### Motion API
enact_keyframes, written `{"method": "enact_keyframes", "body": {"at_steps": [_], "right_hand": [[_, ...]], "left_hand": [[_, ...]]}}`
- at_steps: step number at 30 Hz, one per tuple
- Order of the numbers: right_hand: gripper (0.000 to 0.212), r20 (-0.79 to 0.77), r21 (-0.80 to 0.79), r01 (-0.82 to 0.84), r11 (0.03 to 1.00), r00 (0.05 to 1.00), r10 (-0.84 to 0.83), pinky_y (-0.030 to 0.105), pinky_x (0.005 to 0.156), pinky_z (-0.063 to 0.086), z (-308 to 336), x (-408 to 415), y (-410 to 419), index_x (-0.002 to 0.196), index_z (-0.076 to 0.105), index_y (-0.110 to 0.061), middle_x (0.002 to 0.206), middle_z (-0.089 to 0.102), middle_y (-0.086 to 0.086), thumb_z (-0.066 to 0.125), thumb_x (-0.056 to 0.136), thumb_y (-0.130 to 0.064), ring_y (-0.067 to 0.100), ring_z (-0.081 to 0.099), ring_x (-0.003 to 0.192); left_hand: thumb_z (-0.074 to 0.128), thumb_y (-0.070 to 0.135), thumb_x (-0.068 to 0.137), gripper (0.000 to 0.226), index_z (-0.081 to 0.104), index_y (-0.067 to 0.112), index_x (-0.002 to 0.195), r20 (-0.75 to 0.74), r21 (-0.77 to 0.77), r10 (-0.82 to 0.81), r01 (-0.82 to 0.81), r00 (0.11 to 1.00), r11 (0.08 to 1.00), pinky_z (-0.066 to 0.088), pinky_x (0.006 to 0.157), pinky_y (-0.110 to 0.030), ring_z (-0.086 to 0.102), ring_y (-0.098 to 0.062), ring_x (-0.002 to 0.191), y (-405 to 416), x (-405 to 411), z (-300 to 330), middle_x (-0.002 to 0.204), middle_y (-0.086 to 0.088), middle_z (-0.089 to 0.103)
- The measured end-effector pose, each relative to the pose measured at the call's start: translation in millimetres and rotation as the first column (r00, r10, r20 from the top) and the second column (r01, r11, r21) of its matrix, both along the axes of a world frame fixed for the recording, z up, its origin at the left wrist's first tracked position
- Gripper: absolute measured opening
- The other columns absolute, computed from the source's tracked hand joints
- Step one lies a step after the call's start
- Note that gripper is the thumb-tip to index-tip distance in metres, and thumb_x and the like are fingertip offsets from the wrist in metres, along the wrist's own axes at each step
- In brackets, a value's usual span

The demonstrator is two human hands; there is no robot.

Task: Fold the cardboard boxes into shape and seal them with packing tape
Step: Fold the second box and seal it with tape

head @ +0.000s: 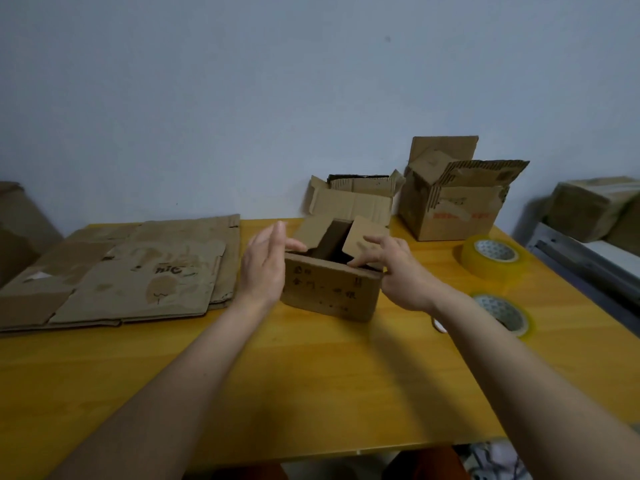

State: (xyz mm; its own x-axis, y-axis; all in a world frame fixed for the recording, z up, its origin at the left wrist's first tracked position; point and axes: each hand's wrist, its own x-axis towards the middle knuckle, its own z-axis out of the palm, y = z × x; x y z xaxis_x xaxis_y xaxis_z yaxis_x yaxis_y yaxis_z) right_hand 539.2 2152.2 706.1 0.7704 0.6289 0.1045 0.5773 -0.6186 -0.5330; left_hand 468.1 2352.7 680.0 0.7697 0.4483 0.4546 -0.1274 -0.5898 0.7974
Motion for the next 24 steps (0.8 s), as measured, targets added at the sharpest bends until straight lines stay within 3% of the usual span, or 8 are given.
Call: {"method": "enact_keyframes", "body": {"at_steps": [3, 5, 6, 9, 12, 17, 20, 24], "right_hand": [[0.053, -0.074, 0.202, 0.096, 0.975, 0.994, -0.083, 0.040, 0.113, 0.026, 10.7, 4.8, -6.5, 0.097, 0.070, -0.029, 0.144, 0.041, -0.002, 0.039, 0.087, 0.012, 0.020, 0.027, 0.139], [0.033, 0.044, 0.176, 0.170, 0.970, 0.983, -0.180, 0.042, 0.111, 0.029, 11.2, 13.0, -2.3, 0.119, 0.062, -0.027, 0.144, 0.040, 0.002, 0.050, 0.095, -0.009, 0.024, 0.029, 0.137], [0.040, 0.069, 0.102, 0.188, 0.977, 0.978, -0.196, 0.044, 0.111, 0.029, 10.5, 16.5, 2.4, 0.132, 0.052, -0.027, 0.148, 0.034, 0.004, 0.057, 0.093, -0.022, 0.026, 0.026, 0.138], [0.086, 0.063, -0.082, 0.219, 0.972, 0.975, -0.214, 0.053, 0.112, 0.024, 2.7, 24.3, 20.8, 0.148, 0.022, -0.031, 0.157, 0.011, 0.002, 0.070, 0.079, -0.046, 0.030, 0.010, 0.143], [0.100, 0.114, -0.094, 0.258, 0.962, 0.962, -0.247, 0.052, 0.111, 0.028, -5.4, 32.8, 36.6, 0.150, 0.012, -0.028, 0.158, 0.004, 0.005, 0.072, 0.074, -0.053, 0.033, 0.011, 0.143], [0.070, 0.194, -0.059, 0.309, 0.949, 0.936, -0.293, 0.043, 0.090, 0.052, -13.4, 40.6, 36.1, 0.146, 0.017, -0.021, 0.138, 0.040, 0.016, 0.060, 0.091, -0.031, 0.034, 0.054, 0.114], [0.040, 0.072, 0.121, 0.379, 0.917, 0.919, -0.389, 0.045, 0.084, 0.053, -19.4, 42.2, 31.4, 0.135, 0.033, -0.012, 0.114, 0.058, 0.014, 0.046, 0.098, -0.015, 0.029, 0.059, 0.099], [0.014, -0.053, 0.326, 0.363, 0.873, 0.929, -0.366, 0.036, 0.075, 0.050, -34.6, 33.1, 39.0, 0.108, 0.051, -0.016, 0.103, 0.061, 0.005, 0.043, 0.100, -0.024, 0.022, 0.059, 0.094]], "left_hand": [[0.042, 0.045, 0.098, 0.044, 0.067, 0.030, 0.065, -0.198, 0.069, 0.000, 0.014, 0.980, 0.997, 0.035, 0.075, -0.016, 0.060, -0.001, 0.092, 4.1, 4.9, 15.4, 0.089, 0.018, 0.067], [0.059, 0.043, 0.090, 0.018, 0.071, 0.033, 0.081, -0.349, 0.265, 0.089, 0.007, 0.933, 0.964, 0.038, 0.093, -0.027, 0.052, -0.015, 0.117, 6.2, 12.4, 18.2, 0.116, 0.008, 0.063], [0.065, 0.042, 0.086, 0.011, 0.071, 0.036, 0.093, -0.417, 0.322, 0.118, 0.025, 0.901, 0.946, 0.032, 0.105, -0.038, 0.038, -0.022, 0.131, 4.7, 14.9, 19.7, 0.136, 0.002, 0.051], [0.066, 0.039, 0.086, 0.039, 0.058, 0.041, 0.124, -0.541, 0.283, 0.068, 0.105, 0.838, 0.953, 0.018, 0.114, -0.049, 0.014, -0.028, 0.143, -3.6, 21.9, 10.3, 0.157, -0.001, 0.017], [0.061, 0.046, 0.088, 0.068, 0.031, 0.032, 0.147, -0.575, 0.317, 0.119, 0.087, 0.809, 0.944, 0.027, 0.112, -0.047, 0.015, -0.028, 0.143, -7.0, 24.5, -10.2, 0.159, 0.001, 0.007], [0.060, 0.052, 0.086, 0.094, -0.005, 0.031, 0.152, -0.511, 0.188, 0.066, 0.037, 0.857, 0.981, 0.025, 0.112, -0.042, 0.015, -0.022, 0.145, -5.2, 19.7, -30.3, 0.160, 0.005, 0.003], [0.063, 0.048, 0.086, 0.098, -0.007, 0.031, 0.152, -0.460, 0.163, 0.074, 0.003, 0.885, 0.987, 0.025, 0.112, -0.040, 0.016, -0.020, 0.145, -2.7, 16.9, -28.1, 0.160, 0.005, 0.007], [0.066, 0.049, 0.082, 0.102, -0.008, 0.032, 0.151, -0.429, 0.180, 0.146, -0.074, 0.892, 0.981, 0.026, 0.112, -0.041, 0.018, -0.019, 0.144, 7.4, -0.9, -32.0, 0.159, 0.006, 0.007]]}}
